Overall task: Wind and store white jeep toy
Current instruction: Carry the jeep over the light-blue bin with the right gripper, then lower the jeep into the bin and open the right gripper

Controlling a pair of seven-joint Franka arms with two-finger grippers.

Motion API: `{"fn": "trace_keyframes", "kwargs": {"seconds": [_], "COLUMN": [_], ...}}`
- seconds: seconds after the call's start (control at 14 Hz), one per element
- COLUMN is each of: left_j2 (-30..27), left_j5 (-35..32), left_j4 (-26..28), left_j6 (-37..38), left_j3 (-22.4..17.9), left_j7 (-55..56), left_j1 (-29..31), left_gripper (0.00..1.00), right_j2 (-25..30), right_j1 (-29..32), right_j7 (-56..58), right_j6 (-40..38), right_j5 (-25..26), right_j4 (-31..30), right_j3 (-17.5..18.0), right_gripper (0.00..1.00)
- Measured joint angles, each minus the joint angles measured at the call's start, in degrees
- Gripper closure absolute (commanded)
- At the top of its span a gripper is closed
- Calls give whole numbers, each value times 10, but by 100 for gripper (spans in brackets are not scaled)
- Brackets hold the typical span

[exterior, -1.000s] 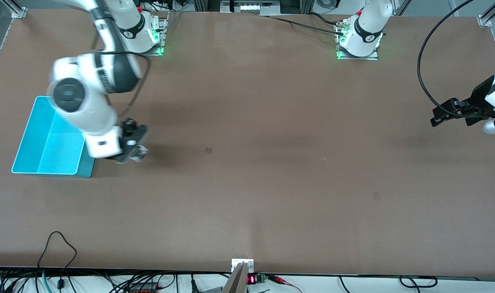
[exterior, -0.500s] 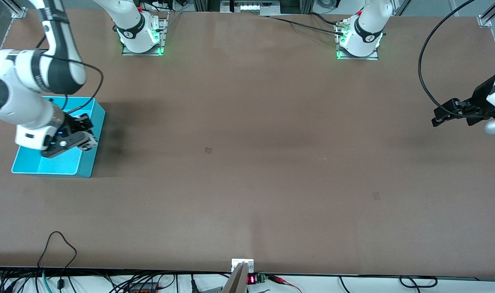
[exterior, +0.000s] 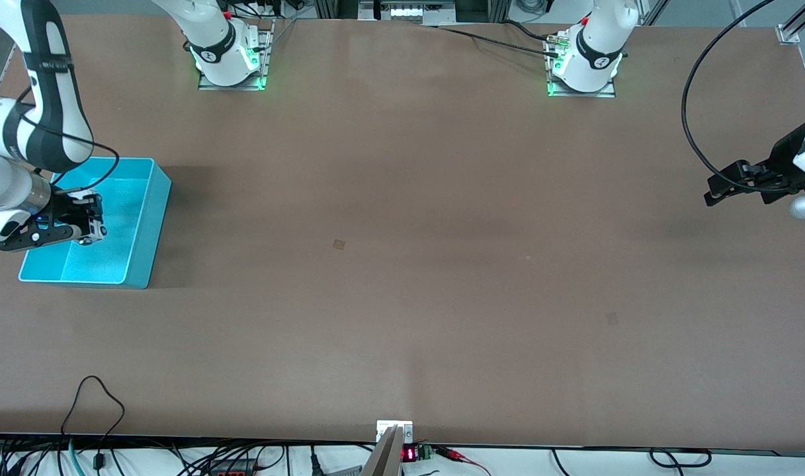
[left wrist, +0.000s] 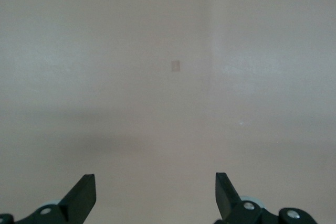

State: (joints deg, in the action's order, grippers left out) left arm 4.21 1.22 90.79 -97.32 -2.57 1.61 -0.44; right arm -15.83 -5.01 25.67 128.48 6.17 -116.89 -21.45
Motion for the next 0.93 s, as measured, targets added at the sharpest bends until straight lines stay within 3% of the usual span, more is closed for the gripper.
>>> {"fn": "trace_keyframes", "kwargs": {"seconds": [0.64,0.71,0.79,0.93], "left_j2": [0,0,-1,-2], "left_j5": [0,0,0,0], "left_j4": [0,0,0,0], "left_j6": [3,5,6,6], "left_j3": [20,20,20,22], "left_j7": [0,0,0,0], "left_j1": [14,15,15,16], "left_gripper": [0,0,0,0], "right_j2": [-60,-65,-69,-74], "right_j1": [3,3,4,5], "right_j7": [-82,-86,-88,-90], "right_j6": [110,115,118,123], "right_j5": [-1,-1,-1,-1], "right_j4": [-52,-52,-52,-52], "right_j3": [-1,-1,-2,-2], "right_gripper": [98,96,86,76]}}
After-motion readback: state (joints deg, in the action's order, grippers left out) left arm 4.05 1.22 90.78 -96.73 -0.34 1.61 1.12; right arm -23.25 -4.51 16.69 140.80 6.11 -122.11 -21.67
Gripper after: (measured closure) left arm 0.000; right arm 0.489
